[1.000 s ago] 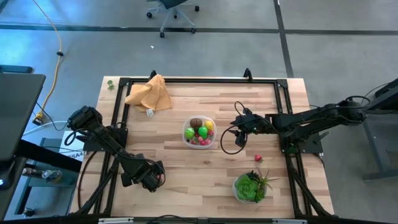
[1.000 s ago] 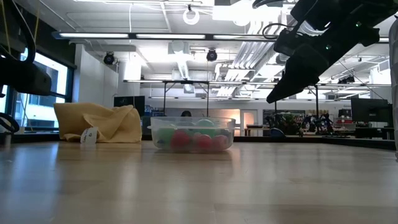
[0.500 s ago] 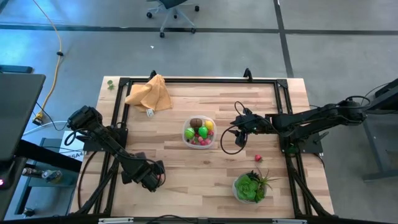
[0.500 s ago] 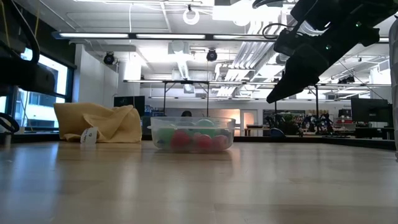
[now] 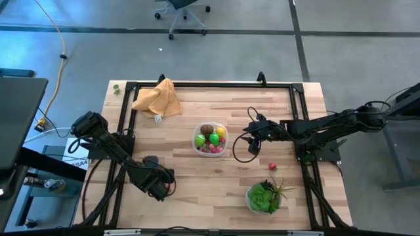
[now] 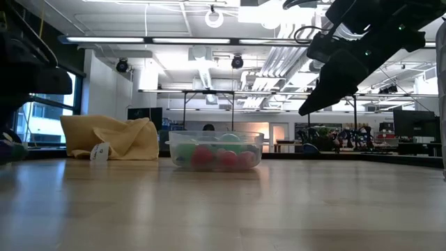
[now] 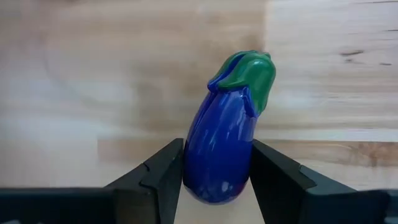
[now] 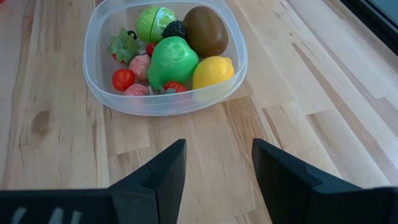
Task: Pick and placing Produce into tupperware
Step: Put the eggplant into the transparent bin
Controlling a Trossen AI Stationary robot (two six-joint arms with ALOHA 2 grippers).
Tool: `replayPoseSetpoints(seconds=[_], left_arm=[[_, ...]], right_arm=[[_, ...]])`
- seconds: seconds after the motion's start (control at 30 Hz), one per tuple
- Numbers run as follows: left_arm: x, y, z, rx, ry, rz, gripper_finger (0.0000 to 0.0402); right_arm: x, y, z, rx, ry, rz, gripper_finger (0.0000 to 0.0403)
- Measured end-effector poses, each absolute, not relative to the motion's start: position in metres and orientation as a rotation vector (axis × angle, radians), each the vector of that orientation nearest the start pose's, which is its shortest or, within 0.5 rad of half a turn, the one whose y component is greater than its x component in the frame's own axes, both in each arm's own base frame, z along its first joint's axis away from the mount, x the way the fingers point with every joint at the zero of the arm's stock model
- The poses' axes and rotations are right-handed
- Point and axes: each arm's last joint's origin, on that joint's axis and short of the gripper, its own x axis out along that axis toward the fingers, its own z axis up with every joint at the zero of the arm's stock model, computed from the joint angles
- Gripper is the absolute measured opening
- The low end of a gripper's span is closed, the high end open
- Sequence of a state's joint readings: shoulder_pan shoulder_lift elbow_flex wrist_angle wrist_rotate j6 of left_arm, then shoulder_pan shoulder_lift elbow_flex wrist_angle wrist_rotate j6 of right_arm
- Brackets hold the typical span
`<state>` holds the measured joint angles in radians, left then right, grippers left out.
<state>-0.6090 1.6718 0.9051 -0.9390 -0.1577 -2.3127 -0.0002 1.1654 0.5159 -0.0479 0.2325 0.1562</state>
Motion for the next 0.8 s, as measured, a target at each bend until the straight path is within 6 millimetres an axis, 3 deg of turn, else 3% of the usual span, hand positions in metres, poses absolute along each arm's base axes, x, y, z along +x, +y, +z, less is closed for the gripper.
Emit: replayPoseSetpoints(seconds=[0.5, 0.8], left_arm=[[0.2091, -0.1307, 0.1473, -0.513, 1.054, 1.058, 0.0163], [0.2143, -0.1309, 0.148, -0.253, 1.064, 0.879, 0.0163]], right_arm=[[0.2208, -0.0067, 0.1841, 0.068, 0.674, -0.276, 0.0176], [0.2208, -0.0067, 0.184, 0.068, 0.675, -0.277, 0.0176]])
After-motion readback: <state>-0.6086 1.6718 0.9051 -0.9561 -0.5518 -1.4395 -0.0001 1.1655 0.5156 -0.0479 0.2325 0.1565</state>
